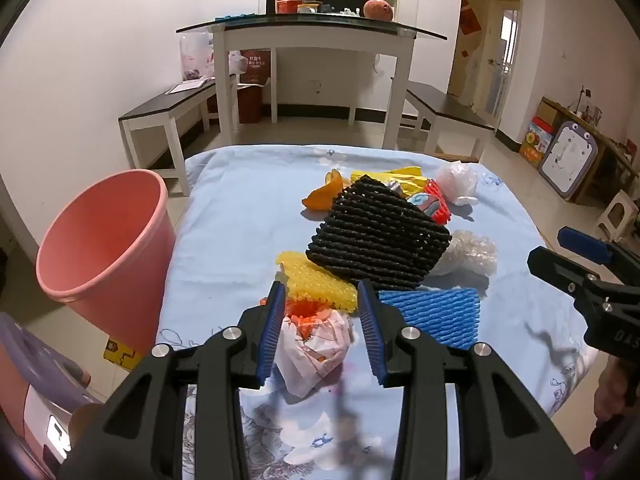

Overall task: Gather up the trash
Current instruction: 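Move left tool toward white tissue while right tool approaches black mesh pad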

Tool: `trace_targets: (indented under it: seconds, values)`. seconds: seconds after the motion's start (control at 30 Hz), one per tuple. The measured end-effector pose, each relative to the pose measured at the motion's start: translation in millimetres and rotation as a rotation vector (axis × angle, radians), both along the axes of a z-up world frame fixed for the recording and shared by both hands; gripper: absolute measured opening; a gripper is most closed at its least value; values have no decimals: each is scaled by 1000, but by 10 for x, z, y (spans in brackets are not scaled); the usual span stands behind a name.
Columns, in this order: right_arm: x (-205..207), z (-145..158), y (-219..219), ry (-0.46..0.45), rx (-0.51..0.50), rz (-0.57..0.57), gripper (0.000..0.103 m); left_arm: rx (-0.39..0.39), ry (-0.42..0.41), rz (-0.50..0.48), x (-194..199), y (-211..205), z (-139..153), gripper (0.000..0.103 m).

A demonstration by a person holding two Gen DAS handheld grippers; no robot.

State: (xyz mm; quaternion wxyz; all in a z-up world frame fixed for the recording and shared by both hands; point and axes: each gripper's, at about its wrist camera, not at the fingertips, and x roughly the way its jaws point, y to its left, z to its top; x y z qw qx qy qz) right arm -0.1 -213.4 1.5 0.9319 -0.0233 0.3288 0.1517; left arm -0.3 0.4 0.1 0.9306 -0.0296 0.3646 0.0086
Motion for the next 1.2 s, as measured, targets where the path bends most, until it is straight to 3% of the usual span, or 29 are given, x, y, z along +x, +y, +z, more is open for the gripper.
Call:
trace_targets:
  seconds: [1.2]
  values:
    - [22, -36, 90, 13, -2, 23, 76, -11, 29, 15, 33, 63, -79, 38]
